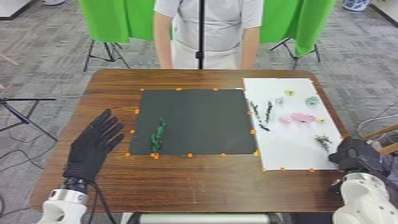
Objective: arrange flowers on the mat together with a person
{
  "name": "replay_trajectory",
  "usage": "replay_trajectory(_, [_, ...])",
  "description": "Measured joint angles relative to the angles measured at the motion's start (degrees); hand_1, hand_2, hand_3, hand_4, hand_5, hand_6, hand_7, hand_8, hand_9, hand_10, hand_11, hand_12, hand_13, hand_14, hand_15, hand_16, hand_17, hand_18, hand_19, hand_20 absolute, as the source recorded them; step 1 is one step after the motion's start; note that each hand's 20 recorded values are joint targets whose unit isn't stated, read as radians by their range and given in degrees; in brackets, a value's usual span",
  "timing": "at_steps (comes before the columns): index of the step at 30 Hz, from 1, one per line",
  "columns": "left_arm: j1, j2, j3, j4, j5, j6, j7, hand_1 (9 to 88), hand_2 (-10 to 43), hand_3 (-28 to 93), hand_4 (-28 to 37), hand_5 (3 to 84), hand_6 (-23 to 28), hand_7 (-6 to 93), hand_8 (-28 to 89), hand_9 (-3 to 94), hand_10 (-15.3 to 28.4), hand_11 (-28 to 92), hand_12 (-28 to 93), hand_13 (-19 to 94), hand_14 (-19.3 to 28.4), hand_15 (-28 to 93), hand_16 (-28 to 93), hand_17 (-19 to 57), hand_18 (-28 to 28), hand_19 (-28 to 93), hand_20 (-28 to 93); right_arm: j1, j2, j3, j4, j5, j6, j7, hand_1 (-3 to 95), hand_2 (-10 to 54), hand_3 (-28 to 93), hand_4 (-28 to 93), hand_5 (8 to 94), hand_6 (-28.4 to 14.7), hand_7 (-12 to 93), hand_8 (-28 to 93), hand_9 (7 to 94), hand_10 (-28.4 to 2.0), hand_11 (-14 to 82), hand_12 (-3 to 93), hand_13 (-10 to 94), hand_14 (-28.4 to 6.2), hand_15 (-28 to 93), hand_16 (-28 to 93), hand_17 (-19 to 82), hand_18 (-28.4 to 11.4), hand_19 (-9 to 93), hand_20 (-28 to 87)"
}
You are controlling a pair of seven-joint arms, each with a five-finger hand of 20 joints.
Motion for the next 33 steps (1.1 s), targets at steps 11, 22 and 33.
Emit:
replay_trajectory(11, [0.3, 0.15, -0.22, -0.11, 0.00, 0.07, 0.08, 28.6, -1.6, 69, -22.5, 30.4, 3.0, 14.3, -8, 24.3, 11.3, 15, 16, 19, 12.8, 18, 5, -10.2, 20.7, 42, 9, 4.4, 1.6, -5.8, -6.1, -1.3, 8.7, -3.0, 38.6, -9.5, 86, -8, 82.3, -2.2, 58, 14, 88.8, -7.4, 76.8, 42.4, 88, -6.5, 84, 28, 58, -21.3, 93, 69])
replay_trajectory(22, [1.1, 0.65, -0.40, -0.55, -0.02, 0.37, 0.12, 28.4, -1.7, 69, -22.4, 30.4, 3.0, 14.3, -8, 24.4, 11.4, 15, 16, 19, 12.9, 19, 4, -10.4, 20.8, 42, 9, 25.3, 1.3, -24.7, -9.9, 6.1, -2.9, -17.4, 38.2, -9.5, 86, -8, 82.7, -1.8, 57, 15, 89.2, -6.8, 77.4, 42.2, 89, -5.6, 86, 27, 60, -21.1, 93, 71])
replay_trajectory(33, [0.1, 0.66, 0.44, -0.37, 0.00, 0.27, -0.33, 28.2, -1.8, 69, -22.4, 30.4, 3.0, 14.2, -8, 24.5, 11.4, 15, 16, 19, 12.9, 19, 4, -10.5, 20.9, 42, 9, 40.4, -9.5, -45.2, 7.2, 0.0, -5.5, -25.6, 38.6, -9.5, 86, -9, 82.9, -1.7, 57, 14, 89.5, -6.8, 77.2, 42.1, 90, -5.5, 86, 26, 60, -21.0, 93, 71])
